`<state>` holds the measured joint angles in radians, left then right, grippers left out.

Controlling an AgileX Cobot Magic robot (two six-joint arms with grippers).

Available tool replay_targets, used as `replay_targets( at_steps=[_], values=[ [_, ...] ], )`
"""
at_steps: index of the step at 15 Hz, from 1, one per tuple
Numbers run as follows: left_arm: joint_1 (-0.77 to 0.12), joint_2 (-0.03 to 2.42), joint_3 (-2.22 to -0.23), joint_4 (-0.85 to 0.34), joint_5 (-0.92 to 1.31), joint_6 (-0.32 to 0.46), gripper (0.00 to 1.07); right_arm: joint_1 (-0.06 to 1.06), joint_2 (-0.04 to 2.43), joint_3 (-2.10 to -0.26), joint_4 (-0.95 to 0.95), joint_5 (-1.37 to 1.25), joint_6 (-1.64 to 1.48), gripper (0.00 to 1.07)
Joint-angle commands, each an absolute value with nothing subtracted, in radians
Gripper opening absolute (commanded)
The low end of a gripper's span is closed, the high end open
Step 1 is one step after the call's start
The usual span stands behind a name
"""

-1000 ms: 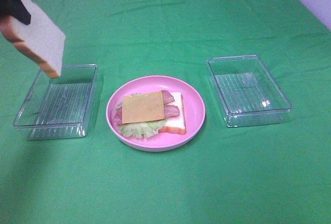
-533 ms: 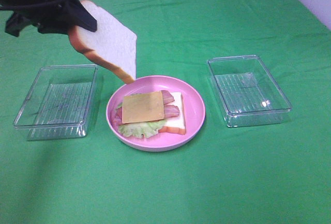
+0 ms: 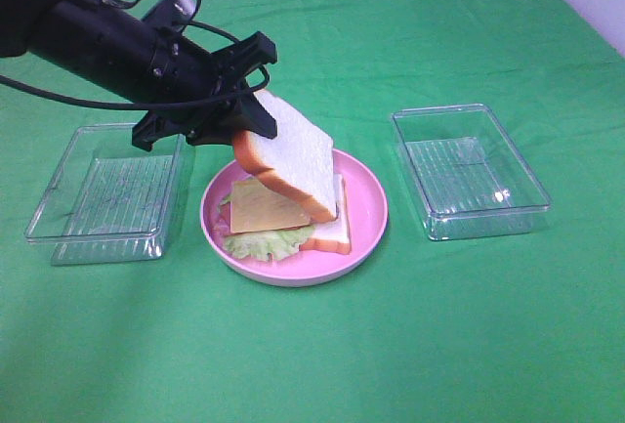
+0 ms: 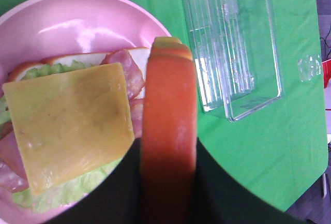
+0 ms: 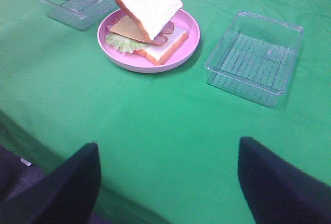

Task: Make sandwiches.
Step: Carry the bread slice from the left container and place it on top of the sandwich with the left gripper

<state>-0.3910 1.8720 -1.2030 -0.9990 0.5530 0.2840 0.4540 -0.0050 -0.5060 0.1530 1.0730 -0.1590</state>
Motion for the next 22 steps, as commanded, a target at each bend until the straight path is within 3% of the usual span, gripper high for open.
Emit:
replay_targets(
  at_steps=[1, 5, 7, 10, 12, 19, 22],
  values=[
    [-0.395, 1.906, -1.197, -1.050, 0.533, 0.291, 0.00, 0.455, -0.021, -0.503, 0.147, 1.067, -0.169, 0.71],
    [-0.395, 1.928, -1.197, -1.052, 0.548, 0.287, 0.02, 0.455, -0.021, -0.503, 0.147, 1.067, -0.169, 0.71],
    [-0.395, 1.928, -1.197, -1.051, 0.549, 0.288, 0.21, 0.455, -0.021, -0.503, 0.147, 1.067, -0.169, 0.71],
    [-0.395, 1.928, -1.197, -1.049, 0.559, 0.300, 0.64, 0.455, -0.021, -0.503, 0.147, 1.067, -0.169, 0.71],
    [-0.395, 1.918, -1.197, -1.039, 0.543, 0.337, 0.82, 0.455, -0.021, -0.503, 0.147, 1.067, -0.169, 0.71],
    [-0.391, 1.741, -1.197, -0.636, 0.491, 0.334, 0.82, 0.455, -0.021, -0.503, 0.147, 1.067, -0.169, 0.71],
    [-0.391, 1.604, -1.197, -0.481, 0.522, 0.256, 0.82, 0.455, -0.021, -0.503, 0.147, 1.067, -0.169, 0.71]
  ],
)
